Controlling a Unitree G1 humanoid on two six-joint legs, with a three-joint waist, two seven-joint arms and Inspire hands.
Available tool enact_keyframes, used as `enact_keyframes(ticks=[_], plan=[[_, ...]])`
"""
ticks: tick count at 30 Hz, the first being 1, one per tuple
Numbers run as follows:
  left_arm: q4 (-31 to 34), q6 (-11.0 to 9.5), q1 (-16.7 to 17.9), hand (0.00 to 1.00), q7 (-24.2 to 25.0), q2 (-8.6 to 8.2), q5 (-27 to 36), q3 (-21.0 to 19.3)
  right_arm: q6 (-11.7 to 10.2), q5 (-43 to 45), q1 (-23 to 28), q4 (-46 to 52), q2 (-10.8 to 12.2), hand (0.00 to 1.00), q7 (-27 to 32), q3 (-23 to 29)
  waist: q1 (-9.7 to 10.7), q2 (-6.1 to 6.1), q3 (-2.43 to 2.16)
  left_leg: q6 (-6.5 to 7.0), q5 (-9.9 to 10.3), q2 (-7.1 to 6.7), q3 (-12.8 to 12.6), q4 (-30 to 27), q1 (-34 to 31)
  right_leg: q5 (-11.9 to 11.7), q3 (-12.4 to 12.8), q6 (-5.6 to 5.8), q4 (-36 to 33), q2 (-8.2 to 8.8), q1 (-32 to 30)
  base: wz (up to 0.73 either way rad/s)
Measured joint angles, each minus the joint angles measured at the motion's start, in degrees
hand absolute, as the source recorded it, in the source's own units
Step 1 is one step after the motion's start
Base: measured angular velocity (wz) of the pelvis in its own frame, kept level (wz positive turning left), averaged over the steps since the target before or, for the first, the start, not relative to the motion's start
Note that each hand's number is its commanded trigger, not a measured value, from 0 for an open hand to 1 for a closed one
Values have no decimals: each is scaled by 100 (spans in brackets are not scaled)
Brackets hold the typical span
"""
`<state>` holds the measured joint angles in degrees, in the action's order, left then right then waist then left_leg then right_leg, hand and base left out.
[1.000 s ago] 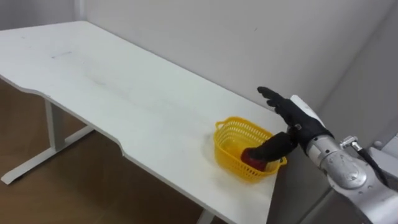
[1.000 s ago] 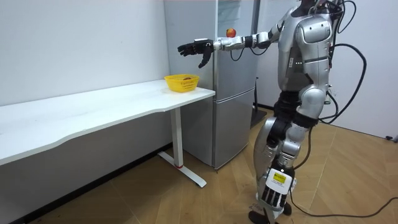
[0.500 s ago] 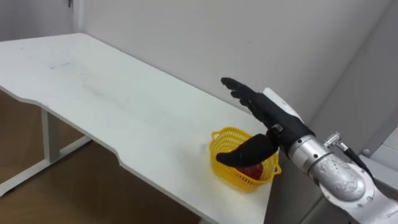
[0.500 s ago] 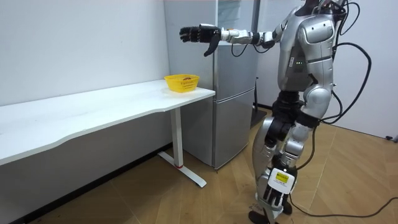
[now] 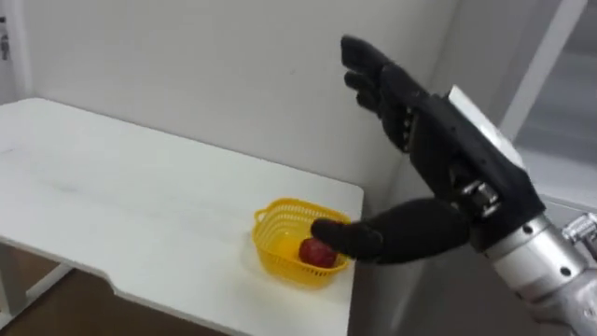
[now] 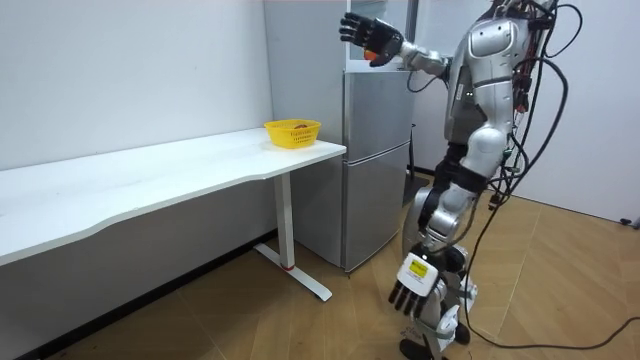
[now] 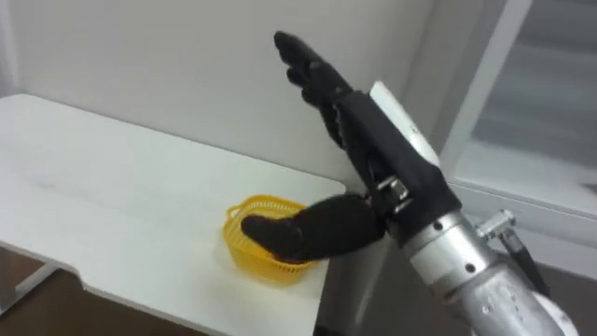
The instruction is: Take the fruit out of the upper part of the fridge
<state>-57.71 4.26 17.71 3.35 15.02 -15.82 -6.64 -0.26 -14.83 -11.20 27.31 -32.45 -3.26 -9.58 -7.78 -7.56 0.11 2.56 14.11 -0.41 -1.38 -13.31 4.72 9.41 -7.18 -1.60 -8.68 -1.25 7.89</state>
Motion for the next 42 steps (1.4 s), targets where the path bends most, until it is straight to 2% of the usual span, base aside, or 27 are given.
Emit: enact_keyframes(ticks=[1,2,3,4,5,8,10,11,14,16,18,20,25,33,36,38,41,42], plan=[[-2,-38,-2,0,0,-29,2,-1,0,28,77,66,5,0,0,79,15,28,3,1,1,6,-29,22,-3,0,21,0,-3,1,-15,-37],[-36,-131,3,0,6,-70,2,3,-8,82,187,203,5,0,-2,257,132,78,7,7,-3,5,-94,57,-9,0,78,0,-17,1,-65,-24],[-92,-188,1,0,8,-76,5,10,-16,87,239,280,8,0,-1,366,168,103,9,8,-2,4,-112,55,-11,0,86,0,-17,1,-75,-23],[-219,-272,12,0,9,-81,3,3,-72,87,349,446,44,0,5,630,271,146,-7,15,3,3,-132,54,-16,-1,94,0,-16,7,-84,-10],[-327,-307,25,0,10,-83,-8,-4,-223,78,458,599,102,0,29,940,408,192,-19,22,8,2,-139,54,-18,-1,108,0,-17,10,-87,-5],[-422,-429,89,0,9,-106,-12,-128,-684,47,627,771,168,0,273,1697,595,278,-35,26,11,-1,-180,62,-17,-1,228,0,-15,-12,-103,-5],[-433,-482,116,0,7,-116,-11,-217,-858,155,676,771,240,0,450,2064,739,315,-52,26,10,3,-204,61,4,-1,242,0,-13,-18,-100,-7],[-444,-529,148,0,-10,-115,-10,-224,-935,183,715,771,347,0,557,2239,769,337,-65,26,10,12,-247,59,35,-1,252,0,-14,-25,-93,-12],[-500,-593,193,0,-52,-133,-36,-226,-1118,296,923,761,534,0,853,2471,830,382,-57,18,17,40,-337,119,112,-2,312,-1,-23,-48,-60,-18],[-522,-594,196,0,-65,-159,-72,-228,-1135,430,1048,762,596,0,1027,2561,915,390,-54,9,22,53,-354,110,113,-5,405,-6,-35,-75,-66,-6],[-523,-595,192,0,-66,-217,-115,-274,-1152,570,1095,762,670,0,1239,2698,968,402,-56,5,24,63,-371,103,112,-4,413,-7,-59,-81,-86,-6],[-523,-629,176,0,-65,-312,-125,-341,-1267,716,1181,772,686,0,1609,2897,992,422,-54,2,24,74,-393,103,112,-3,423,-7,-107,-87,-116,-6],[-532,-628,170,0,-76,-335,-194,-350,-1291,995,1205,771,686,0,2077,2935,1029,416,-52,0,24,78,-445,92,108,-3,481,-7,-116,-90,-134,-6],[-559,-450,36,0,-238,-337,-248,-185,-1284,1117,1232,342,687,0,2582,2886,971,382,-32,8,26,65,-466,99,100,-4,438,-7,-122,-77,-148,0],[-544,-421,-73,0,-294,-336,-251,-183,-1200,1034,1231,-154,691,0,2657,2883,904,383,-16,9,24,66,-466,110,103,-4,393,-7,-114,-73,-145,0],[-548,-347,-154,0,-318,-336,-252,-184,-1051,989,1215,-502,696,0,2674,2884,870,349,29,6,22,70,-464,118,102,-3,394,-7,-113,-78,-154,0],[-550,-287,-167,0,-317,-345,-251,-187,-837,875,1079,-824,696,0,2685,2884,819,336,53,-3,15,69,-474,162,98,-3,395,-7,-108,-84,-191,-5],[-550,-284,-167,0,-317,-344,-246,-187,-834,861,1030,-912,694,0,2681,2883,820,333,57,-3,15,70,-474,165,98,-3,391,-7,-108,-85,-193,0]])
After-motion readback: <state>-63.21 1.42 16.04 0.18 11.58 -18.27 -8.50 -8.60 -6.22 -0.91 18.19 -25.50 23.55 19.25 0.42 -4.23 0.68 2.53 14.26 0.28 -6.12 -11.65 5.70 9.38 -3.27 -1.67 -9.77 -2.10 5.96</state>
